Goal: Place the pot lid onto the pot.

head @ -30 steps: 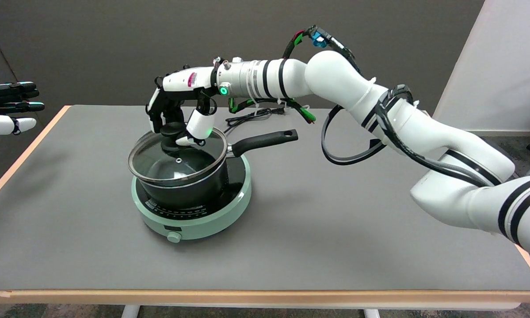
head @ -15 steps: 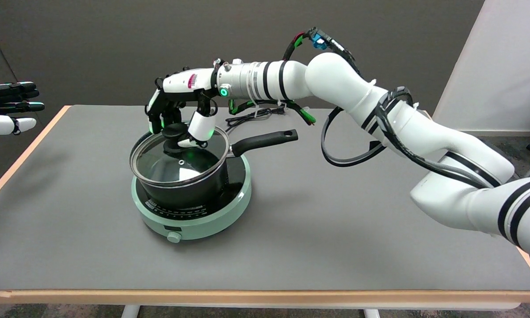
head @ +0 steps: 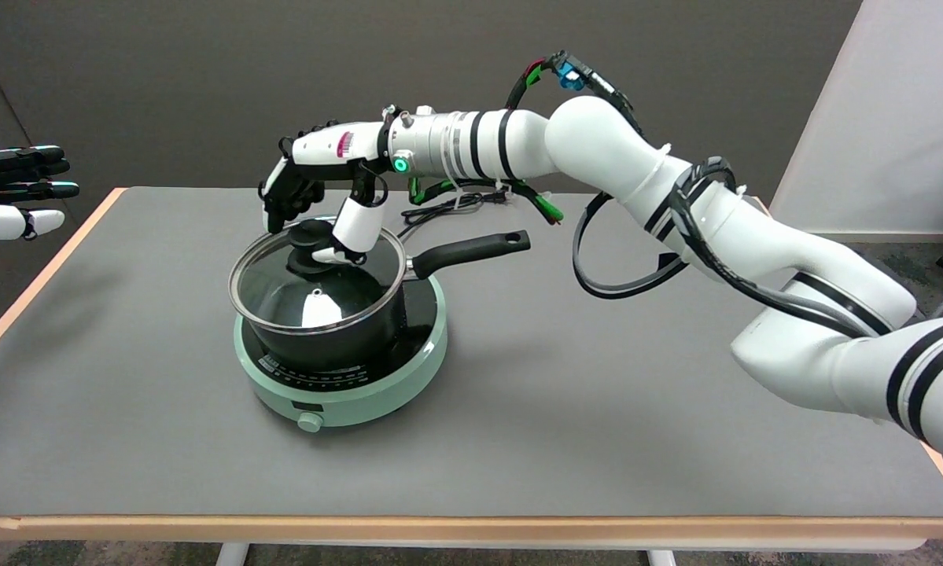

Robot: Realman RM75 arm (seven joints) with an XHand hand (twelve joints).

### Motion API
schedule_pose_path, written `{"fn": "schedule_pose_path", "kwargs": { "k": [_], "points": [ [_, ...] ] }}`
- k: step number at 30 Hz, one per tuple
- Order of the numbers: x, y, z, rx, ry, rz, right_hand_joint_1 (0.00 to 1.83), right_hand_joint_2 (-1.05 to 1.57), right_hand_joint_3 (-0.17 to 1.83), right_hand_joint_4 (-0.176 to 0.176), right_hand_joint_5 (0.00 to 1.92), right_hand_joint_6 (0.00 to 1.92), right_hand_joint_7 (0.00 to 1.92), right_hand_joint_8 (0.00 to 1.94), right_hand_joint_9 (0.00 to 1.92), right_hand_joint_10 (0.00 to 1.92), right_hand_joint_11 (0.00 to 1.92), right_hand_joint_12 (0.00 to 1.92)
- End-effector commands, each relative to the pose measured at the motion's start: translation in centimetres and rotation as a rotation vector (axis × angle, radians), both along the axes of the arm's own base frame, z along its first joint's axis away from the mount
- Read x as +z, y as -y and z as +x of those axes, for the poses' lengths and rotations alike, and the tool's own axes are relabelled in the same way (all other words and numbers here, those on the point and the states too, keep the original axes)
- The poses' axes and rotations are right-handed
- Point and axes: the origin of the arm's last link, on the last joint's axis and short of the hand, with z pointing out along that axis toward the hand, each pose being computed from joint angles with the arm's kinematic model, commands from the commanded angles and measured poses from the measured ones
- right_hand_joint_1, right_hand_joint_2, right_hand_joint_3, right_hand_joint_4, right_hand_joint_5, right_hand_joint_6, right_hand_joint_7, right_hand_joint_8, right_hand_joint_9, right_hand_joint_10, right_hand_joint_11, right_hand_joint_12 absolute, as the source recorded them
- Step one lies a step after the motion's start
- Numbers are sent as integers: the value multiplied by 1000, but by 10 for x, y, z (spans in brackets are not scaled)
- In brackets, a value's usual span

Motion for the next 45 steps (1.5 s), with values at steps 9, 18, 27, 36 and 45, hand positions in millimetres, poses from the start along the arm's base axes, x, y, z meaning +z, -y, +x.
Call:
{"fn": "schedule_pose_path", "kwargs": {
  "k": [9, 18, 27, 36, 45],
  "points": [
    [9, 2, -2, -9, 9, -22, 1027, 503, 1016, 78, 652, 370, 673, 213, 545, 435, 333, 803],
    [11, 3, -1, -7, 19, -28, 1003, 509, 1041, 67, 621, 349, 658, 210, 520, 453, 319, 786],
    [12, 4, -3, -4, 20, -35, 998, 504, 1059, 61, 593, 312, 632, 207, 497, 454, 302, 763],
    [12, 7, -2, 5, 32, -53, 995, 504, 1058, 59, 590, 308, 628, 208, 496, 453, 303, 764],
    [12, 8, -4, 1, 38, -59, 991, 507, 1052, 59, 591, 313, 629, 210, 507, 462, 320, 792]
  ]
}}
